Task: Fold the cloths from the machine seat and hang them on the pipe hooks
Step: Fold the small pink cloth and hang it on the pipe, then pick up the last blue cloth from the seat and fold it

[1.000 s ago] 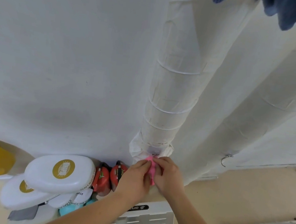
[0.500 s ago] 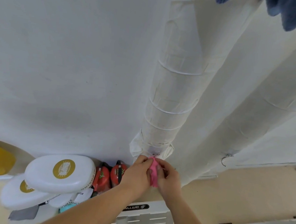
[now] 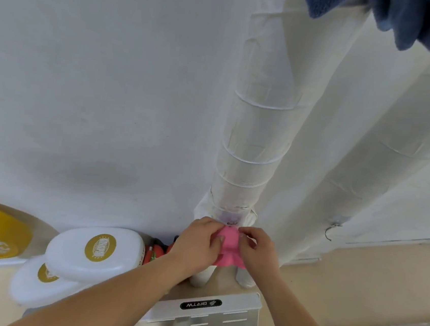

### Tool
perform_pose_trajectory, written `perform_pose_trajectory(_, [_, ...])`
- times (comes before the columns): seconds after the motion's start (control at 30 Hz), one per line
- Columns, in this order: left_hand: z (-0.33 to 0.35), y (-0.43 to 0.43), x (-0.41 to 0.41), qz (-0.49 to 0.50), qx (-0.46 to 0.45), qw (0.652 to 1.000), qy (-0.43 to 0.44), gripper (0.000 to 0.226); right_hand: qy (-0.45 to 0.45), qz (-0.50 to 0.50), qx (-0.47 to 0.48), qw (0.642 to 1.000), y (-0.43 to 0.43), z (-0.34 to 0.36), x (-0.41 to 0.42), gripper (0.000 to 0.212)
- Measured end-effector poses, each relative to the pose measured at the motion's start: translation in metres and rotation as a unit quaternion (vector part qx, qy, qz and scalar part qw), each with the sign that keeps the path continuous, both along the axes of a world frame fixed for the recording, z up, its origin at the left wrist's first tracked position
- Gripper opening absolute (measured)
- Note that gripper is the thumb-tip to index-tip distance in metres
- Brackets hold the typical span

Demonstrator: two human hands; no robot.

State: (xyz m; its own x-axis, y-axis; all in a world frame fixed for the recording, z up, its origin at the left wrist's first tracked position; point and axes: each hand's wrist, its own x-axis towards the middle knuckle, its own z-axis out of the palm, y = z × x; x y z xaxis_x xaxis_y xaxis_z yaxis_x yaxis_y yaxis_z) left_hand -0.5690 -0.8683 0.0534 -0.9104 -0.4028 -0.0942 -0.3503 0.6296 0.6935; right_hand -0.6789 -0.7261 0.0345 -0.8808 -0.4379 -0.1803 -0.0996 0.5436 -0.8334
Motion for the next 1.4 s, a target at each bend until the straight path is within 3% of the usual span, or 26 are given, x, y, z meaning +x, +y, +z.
perform_pose_trajectory(0.4, [-0.008, 0.005, 0.071, 0.117, 0.085, 0.989, 0.01, 0.017, 0.027, -0.138, -0.024, 0.99, 0.048, 0.008, 0.031, 0.022])
perform_pose_trajectory(0.5, [-0.004, 0.015, 0.085, 0.075, 0.112, 0.991, -0.009, 0.017, 0.022, -0.178, -0.02, 0.984, 0.058, 0.009, 0.06, 0.022])
perform_pose_trajectory(0.63, [0.001, 0.022, 0.105, -0.033, 0.139, 0.989, -0.041, 0.012, -0.059, -0.208, 0.003, 0.976, 0.066, 0.008, 0.106, 0.014])
perform_pose_trajectory(0.77, [-0.013, 0.033, 0.143, -0.139, 0.167, 0.971, -0.102, 0.012, -0.15, -0.22, 0.029, 0.963, 0.082, 0.013, 0.185, 0.029])
perform_pose_trajectory(1.0, [-0.035, 0.099, 0.26, -0.328, 0.188, 0.909, -0.177, 0.018, -0.201, -0.41, -0.012, 0.889, 0.132, 0.015, 0.396, 0.021])
perform_pose_trajectory(1.23, [-0.021, 0.205, 0.43, -0.516, 0.142, 0.801, -0.267, 0.012, -0.159, -0.609, -0.056, 0.775, 0.21, 0.038, 0.636, 0.023])
perform_pose_trajectory(1.4, [-0.005, 0.283, 0.575, -0.567, 0.129, 0.759, -0.293, 0.014, -0.145, -0.681, -0.081, 0.713, 0.245, 0.032, 0.808, 0.023])
